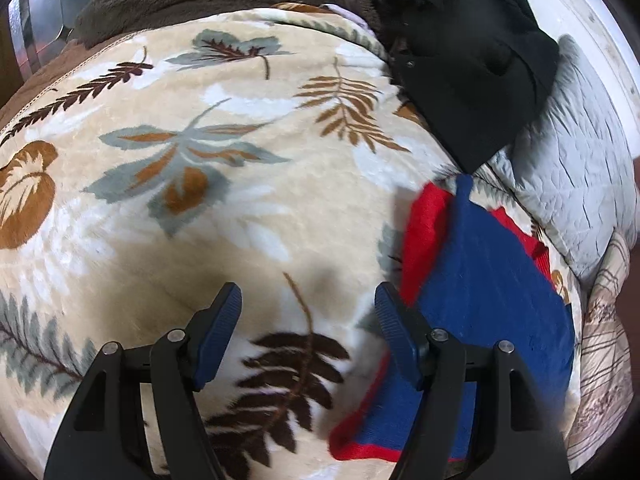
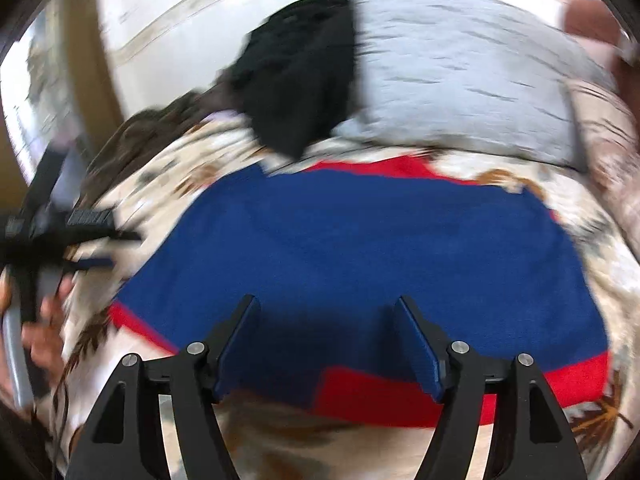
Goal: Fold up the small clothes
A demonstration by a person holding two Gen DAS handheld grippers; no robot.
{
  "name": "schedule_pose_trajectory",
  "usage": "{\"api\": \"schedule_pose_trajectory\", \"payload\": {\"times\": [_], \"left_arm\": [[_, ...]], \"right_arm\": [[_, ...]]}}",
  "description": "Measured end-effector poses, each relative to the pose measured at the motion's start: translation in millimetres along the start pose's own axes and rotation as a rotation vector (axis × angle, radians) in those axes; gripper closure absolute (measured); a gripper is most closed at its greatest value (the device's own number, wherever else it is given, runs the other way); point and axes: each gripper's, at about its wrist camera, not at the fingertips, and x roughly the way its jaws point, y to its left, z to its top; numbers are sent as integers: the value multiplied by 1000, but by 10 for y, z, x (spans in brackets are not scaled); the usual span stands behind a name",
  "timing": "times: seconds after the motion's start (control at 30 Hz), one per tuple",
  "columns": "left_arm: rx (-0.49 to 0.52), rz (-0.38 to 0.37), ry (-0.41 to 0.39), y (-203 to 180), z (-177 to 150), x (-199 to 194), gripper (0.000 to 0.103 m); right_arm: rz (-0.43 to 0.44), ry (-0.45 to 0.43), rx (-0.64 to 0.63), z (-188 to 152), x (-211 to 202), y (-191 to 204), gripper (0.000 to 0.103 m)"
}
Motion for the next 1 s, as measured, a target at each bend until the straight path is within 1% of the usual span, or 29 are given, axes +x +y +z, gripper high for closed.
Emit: {"api": "schedule_pose_trajectory", "payload": {"times": [0.17,0.23,0.3,0.37,0.4,0.47,0.5,0.57,0.6,0.63,0.7,0.73,0.8,0.83,0.87,0.9,0.93,1.0], "left_arm": [[-49,-49,29,179,110,26,34],[-62,-71,50,233,132,59,34],[-73,-90,68,266,144,87,34],[-81,-101,78,280,150,104,34],[-83,-105,81,281,153,113,34],[-81,-111,86,272,153,122,34],[-76,-119,91,262,151,128,34],[-74,-137,102,249,150,143,34],[-71,-160,115,234,146,155,34],[-72,-181,124,224,147,164,34],[-82,-255,150,191,158,186,34],[-84,-286,161,169,167,194,34],[-77,-370,190,85,207,224,34],[-74,-399,201,42,236,246,33],[-73,-430,214,-19,272,279,30],[-73,-471,238,-102,329,347,22],[-71,-493,263,-168,362,411,20],[-72,-499,336,-339,433,616,20]], "right_arm": [[97,57,-170,-62,178,618,31],[111,67,-244,-93,231,854,30],[110,96,-335,-119,322,1095,29],[90,125,-428,-168,410,1303,28],[56,132,-502,-198,469,1427,27],[-41,129,-613,-254,576,1590,27],[-69,120,-639,-274,607,1631,28],[-92,90,-652,-258,648,1660,30],[-103,80,-643,-243,665,1652,39],[-108,69,-630,-230,678,1634,60],[-109,52,-590,-191,687,1531,80],[-97,37,-572,-175,658,1500,86],[-72,-12,-541,-145,539,1427,92],[-67,-33,-535,-138,478,1411,93],[-61,-59,-526,-133,409,1381,93],[-55,-71,-517,-123,384,1361,94],[-46,-81,-500,-105,363,1328,94],[-28,-83,-470,-92,345,1285,94]]}}
